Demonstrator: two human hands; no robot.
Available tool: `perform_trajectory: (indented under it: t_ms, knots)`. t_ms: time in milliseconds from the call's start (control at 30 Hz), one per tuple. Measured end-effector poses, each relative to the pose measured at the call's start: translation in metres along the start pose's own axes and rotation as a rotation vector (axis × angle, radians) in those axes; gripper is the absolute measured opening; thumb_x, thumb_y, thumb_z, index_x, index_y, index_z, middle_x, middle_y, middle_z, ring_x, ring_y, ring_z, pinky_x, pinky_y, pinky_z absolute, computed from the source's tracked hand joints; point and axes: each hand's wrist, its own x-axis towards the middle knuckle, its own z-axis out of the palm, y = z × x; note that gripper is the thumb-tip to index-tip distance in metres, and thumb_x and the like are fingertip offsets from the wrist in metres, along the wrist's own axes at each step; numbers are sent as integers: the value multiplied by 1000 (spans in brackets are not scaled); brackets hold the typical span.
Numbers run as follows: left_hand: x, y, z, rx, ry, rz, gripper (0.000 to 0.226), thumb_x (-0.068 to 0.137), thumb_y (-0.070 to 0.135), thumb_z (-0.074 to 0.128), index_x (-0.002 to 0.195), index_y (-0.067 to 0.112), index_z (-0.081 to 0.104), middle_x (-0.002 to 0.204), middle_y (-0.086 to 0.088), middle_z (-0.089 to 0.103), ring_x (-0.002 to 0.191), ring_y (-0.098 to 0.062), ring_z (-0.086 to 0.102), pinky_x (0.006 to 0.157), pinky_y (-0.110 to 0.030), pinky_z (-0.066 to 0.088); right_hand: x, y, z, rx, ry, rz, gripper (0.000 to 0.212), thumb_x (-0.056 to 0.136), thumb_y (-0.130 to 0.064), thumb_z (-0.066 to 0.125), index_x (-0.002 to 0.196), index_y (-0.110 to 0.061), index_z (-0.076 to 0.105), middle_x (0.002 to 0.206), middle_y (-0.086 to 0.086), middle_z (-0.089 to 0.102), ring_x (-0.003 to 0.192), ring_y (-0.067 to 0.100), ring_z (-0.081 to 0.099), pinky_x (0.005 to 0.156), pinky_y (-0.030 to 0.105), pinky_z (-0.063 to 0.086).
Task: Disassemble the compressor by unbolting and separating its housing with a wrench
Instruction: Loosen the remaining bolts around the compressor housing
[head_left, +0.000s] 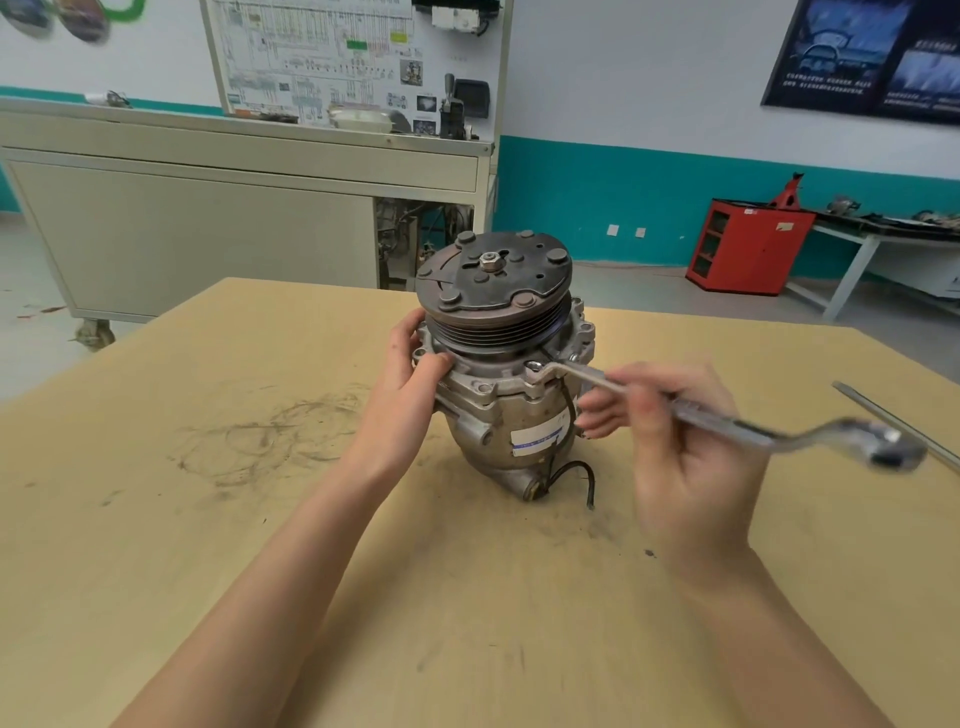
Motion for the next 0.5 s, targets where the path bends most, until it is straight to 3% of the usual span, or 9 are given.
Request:
perform_trajectory:
  t_ms: [133, 233, 333, 500]
  knots:
    - [0, 0, 0, -6, 2, -5, 46, 101, 21, 37, 145, 31, 31, 144, 8, 43, 120, -12, 49, 90, -26, 40, -12, 1, 5, -344, -56, -319, 25, 102, -30, 40, 97, -9, 52, 74, 11, 70, 57, 18, 67, 46, 29, 51]
    - [0, 0, 0, -13, -3, -7, 46, 101, 21, 38, 145, 33, 31, 141, 13, 44, 107, 6, 52, 80, -13, 42, -17, 4, 9, -312, -29, -291, 23, 103, -29, 38, 96, -10, 51, 75, 7, 69, 58, 17, 66, 47, 30, 51]
    - [-1, -1, 0, -11, 1, -12, 46, 101, 23, 38, 144, 34, 31, 141, 14, 43, 102, 11, 50, 77, -11, 40, -13, 3, 13, 51, 29, 8, 16, 101, -27, 37, 93, -20, 49, 72, -5, 65, 60, 14, 66, 52, 28, 54]
    - [0, -1, 1, -15, 1, -22, 46, 101, 25, 37, 145, 35, 29, 140, 14, 43, 99, 10, 52, 80, -15, 40, 26, 22, -3, 554, 124, 752, 30, 101, -17, 29, 84, -8, 53, 62, 9, 66, 53, 22, 63, 48, 26, 50]
